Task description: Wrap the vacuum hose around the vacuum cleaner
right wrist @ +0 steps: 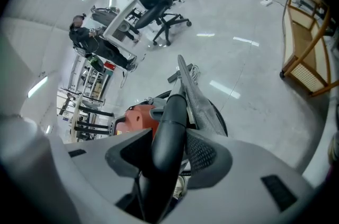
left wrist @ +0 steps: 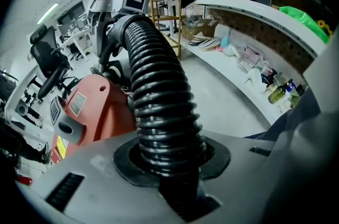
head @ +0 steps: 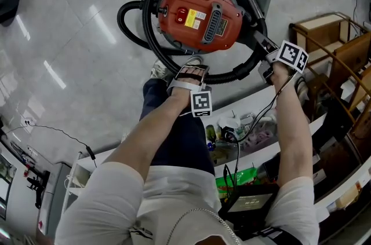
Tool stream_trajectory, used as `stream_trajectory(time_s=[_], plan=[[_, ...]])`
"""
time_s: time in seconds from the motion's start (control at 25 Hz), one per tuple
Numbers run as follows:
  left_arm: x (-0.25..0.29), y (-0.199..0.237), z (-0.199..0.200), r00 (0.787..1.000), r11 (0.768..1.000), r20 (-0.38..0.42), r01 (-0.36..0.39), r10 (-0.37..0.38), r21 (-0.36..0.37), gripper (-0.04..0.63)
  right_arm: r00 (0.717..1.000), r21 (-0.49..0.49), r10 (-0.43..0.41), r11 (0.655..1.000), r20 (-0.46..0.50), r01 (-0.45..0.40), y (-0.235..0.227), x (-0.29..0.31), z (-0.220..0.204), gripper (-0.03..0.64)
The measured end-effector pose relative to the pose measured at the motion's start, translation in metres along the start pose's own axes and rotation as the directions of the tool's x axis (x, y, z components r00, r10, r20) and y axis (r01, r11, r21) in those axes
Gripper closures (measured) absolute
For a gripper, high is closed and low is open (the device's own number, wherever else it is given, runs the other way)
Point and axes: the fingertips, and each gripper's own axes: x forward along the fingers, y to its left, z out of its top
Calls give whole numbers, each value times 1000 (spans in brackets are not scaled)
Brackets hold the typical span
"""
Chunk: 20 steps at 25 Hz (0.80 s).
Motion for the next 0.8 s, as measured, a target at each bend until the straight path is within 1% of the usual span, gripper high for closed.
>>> stream_trajectory(time_s=[0.08,0.2,0.52,0.68,0.8], plan=[[0,1,0,1000,1000,-4,-5,5,8,497,1000,-6,6,1000,7,-6,0,-1,0,430],[-2,2,0,1000,1000,4,-16,16,0,492,1000,-26,17,1000,17,-16,0,-3,-1,430],[-11,12,-2,999,999,17,-46,46,-4,480,999,-19,21,1000,43,-20,2,-20,-5,428],[-21,22,-5,997,997,26,-79,79,-10,468,995,9,25,1000,95,-26,1,-44,-2,428],[-30,29,-5,993,994,42,-110,111,-18,457,985,47,52,997,163,-61,3,-67,4,428]])
